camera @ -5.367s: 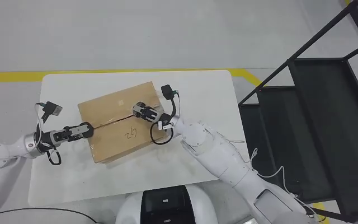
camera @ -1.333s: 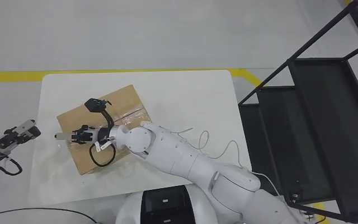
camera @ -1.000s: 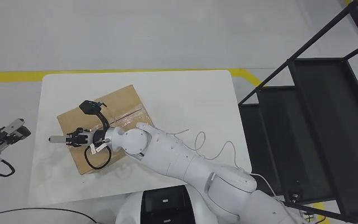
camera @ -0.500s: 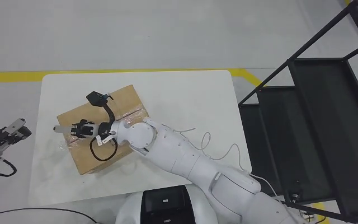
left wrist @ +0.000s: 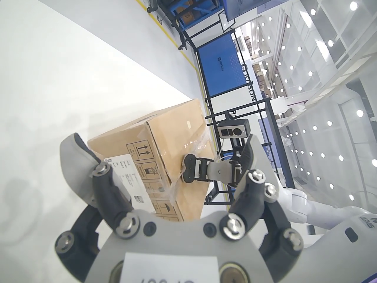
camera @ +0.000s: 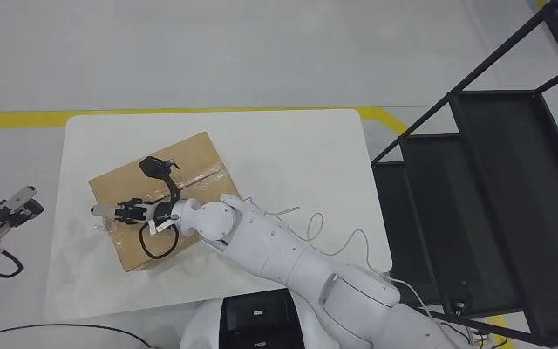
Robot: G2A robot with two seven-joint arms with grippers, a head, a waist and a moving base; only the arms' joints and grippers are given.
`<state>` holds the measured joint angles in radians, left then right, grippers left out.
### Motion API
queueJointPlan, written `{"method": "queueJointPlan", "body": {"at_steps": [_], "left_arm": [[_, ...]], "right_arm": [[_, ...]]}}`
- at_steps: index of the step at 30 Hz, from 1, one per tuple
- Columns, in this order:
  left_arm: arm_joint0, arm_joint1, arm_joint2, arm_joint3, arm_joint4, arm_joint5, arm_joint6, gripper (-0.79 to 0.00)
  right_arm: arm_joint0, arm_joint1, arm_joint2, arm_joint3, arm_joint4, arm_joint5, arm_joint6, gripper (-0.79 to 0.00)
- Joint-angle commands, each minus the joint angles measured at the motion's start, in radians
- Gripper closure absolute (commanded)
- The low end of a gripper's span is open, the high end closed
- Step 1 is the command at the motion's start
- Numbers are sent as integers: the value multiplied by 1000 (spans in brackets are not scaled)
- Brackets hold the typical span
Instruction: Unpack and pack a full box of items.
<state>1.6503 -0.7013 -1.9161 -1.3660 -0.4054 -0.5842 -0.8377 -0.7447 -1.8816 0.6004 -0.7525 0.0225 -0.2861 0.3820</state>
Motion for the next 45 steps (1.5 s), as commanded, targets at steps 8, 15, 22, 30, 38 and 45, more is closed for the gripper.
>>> {"method": "queueJointPlan", "body": {"at_steps": [8, 15, 22, 30, 38, 45], "left_arm": [[-2, -7, -7, -2, -1, 4, -12, -785], [-5, -11, -11, 5, 4, 2, -22, -785], [5, -15, -30, 6, 2, -4, -29, -785], [-4, -21, -24, 13, 9, 3, -28, -785], [-25, -27, -5, 26, 32, 11, -10, -785], [-31, -33, -5, 28, 59, 26, 22, -785]], "right_arm": [[22, -20, 19, 6, 26, -13, 3, -785], [25, -55, -4, 76, 37, 10, -19, -785], [48, -75, 8, 111, 64, -22, -16, -785], [54, -41, 98, 68, 71, -57, 17, -785], [-55, 71, 283, -149, 18, -27, 204, -785], [-276, 180, 514, -541, -92, 127, 383, -785]]}}
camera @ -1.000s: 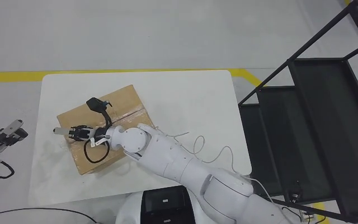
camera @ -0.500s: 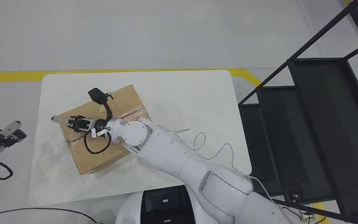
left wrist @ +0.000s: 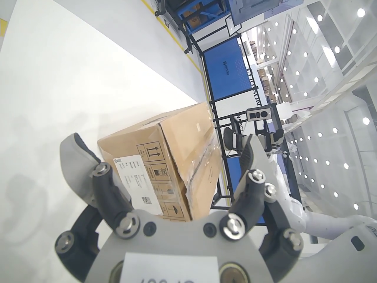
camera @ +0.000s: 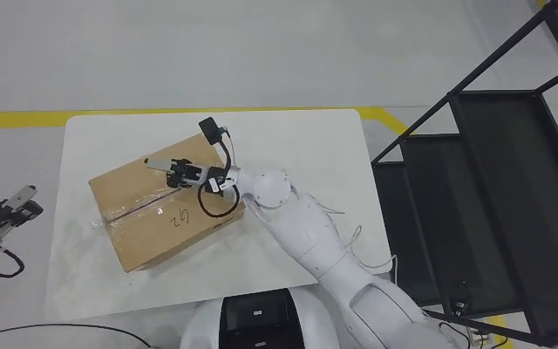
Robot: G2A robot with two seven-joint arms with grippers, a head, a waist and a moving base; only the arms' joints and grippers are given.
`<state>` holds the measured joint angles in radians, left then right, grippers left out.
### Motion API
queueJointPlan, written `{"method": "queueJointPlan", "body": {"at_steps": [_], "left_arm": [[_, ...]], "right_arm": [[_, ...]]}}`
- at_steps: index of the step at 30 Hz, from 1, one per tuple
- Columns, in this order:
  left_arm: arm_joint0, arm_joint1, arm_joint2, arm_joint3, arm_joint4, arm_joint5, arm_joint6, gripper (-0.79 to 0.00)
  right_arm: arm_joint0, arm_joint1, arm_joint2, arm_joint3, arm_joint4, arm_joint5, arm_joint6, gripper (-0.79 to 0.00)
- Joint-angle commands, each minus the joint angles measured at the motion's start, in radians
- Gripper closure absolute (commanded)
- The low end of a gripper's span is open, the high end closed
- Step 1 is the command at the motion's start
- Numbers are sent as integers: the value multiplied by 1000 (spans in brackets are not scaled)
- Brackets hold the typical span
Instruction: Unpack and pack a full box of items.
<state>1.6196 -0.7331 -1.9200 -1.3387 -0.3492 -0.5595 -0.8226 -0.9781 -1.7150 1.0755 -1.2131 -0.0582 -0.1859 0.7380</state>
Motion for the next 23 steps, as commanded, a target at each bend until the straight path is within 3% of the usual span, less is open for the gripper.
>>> {"method": "queueJointPlan", "body": {"at_steps": [1, 5, 11, 23], "left_arm": [[-1, -1, -3, 2, 6, 3, 11, -785], [1, -4, -5, -5, 10, 10, 15, -785], [-2, -12, 24, -30, 5, 25, 13, -785], [-20, -22, 49, -36, 40, 51, 41, -785]], "right_arm": [[-75, 25, 69, -138, -24, 46, 47, -785], [-190, 61, 169, -325, -60, 93, 115, -785], [-318, 92, 283, -502, -38, 111, 100, -785], [-388, 117, 352, -568, 15, 34, 16, -785]]}}
